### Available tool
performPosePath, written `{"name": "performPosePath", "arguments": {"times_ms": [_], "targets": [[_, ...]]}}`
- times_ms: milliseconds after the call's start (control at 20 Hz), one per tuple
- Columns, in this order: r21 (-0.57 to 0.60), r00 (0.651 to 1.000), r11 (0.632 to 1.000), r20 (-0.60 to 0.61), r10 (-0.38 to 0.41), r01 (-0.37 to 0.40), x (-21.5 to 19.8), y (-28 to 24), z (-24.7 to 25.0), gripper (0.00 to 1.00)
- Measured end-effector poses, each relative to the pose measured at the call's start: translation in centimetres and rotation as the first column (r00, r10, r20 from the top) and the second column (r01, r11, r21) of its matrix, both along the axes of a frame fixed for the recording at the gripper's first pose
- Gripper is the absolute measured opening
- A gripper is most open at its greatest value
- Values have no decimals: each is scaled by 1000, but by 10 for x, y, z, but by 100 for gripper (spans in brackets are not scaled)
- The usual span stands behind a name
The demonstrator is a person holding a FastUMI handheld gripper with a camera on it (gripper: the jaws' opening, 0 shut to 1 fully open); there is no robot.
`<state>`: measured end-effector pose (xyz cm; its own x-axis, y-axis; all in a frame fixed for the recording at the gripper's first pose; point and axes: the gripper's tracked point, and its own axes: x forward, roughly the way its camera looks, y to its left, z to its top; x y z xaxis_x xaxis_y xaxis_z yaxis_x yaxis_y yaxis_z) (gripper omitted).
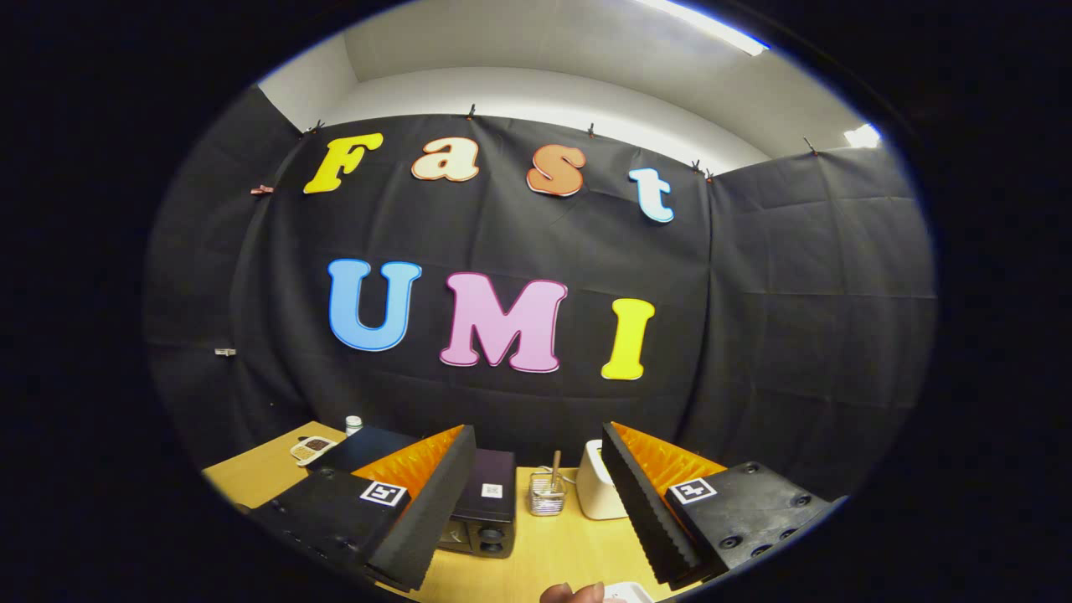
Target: Open the toaster oven, put the food inside, and close the toaster oven door.
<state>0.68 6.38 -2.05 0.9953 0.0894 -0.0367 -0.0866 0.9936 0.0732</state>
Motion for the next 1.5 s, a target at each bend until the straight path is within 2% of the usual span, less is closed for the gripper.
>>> {"name": "performPosePath", "arguments": {"times_ms": [300, 600, 850, 1200, 1400, 1500], "targets": [[60, 987, 991, -95, 126, -121, 1, 97, -38, 98], [100, 948, 979, -249, 199, -179, 13, 177, -107, 98], [88, 909, 981, -367, 195, -175, 27, 204, -167, 98], [116, 863, 988, -483, 147, -103, 45, 209, -211, 98], [66, 879, 995, -467, 100, -78, 47, 209, -211, 96], [74, 876, 995, -473, 96, -69, 46, 208, -211, 97]]}}
